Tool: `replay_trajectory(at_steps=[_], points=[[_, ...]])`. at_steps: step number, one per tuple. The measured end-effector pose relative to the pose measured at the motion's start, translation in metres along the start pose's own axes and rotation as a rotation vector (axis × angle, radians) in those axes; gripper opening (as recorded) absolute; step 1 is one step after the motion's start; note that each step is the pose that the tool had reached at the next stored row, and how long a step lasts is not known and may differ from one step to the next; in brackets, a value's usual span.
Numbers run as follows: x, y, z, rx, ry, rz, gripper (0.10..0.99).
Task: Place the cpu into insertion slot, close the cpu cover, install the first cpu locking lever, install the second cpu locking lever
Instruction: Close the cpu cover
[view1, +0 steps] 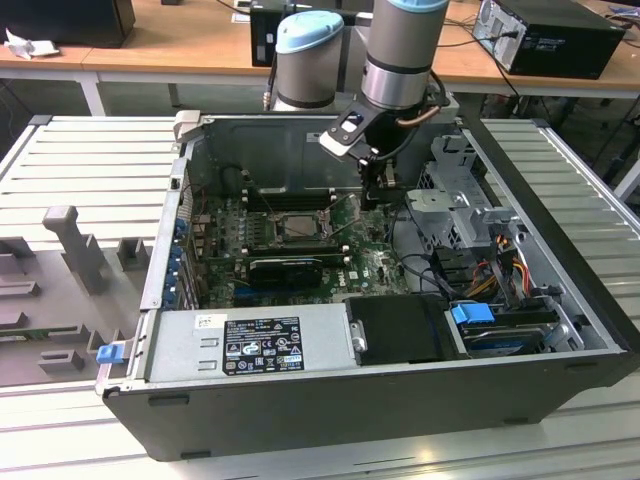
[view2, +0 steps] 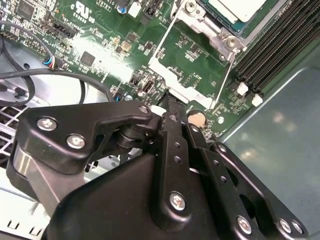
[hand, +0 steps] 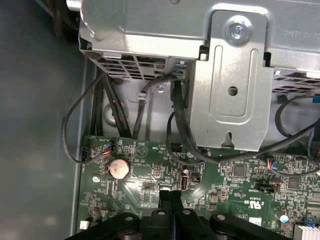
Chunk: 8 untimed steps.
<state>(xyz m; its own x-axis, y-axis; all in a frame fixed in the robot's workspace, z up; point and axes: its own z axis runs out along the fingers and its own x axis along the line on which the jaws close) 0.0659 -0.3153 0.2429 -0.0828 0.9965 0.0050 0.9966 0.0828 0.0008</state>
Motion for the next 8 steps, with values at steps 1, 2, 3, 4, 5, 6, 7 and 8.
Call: replay_trajectory(at_steps=[1,2,3,4,5,6,7,8], points=[[0.0001,-0.0008,0.0,0.0,-0.0001,0.0,0.106],[0.0001,-0.0016,0.0,0.0,-0.0001,0.0,0.106],[0.0002,-0.0024,0.0,0.0,-0.0001,0.0,0.106],[0.0003,-0.0033,0.0,0.0,-0.0001,0.0,0.106],[0.0003,-0.0041,0.0,0.0,-0.0001,0.0,0.106],[0.0004,-0.0049,0.0,0.0,-0.0001,0.0,0.106],[0.0006,-0.0065,0.0,0.0,0.0,0.0,0.106],[0.0006,-0.0077,0.0,0.0,-0.0001,0.0,0.106]])
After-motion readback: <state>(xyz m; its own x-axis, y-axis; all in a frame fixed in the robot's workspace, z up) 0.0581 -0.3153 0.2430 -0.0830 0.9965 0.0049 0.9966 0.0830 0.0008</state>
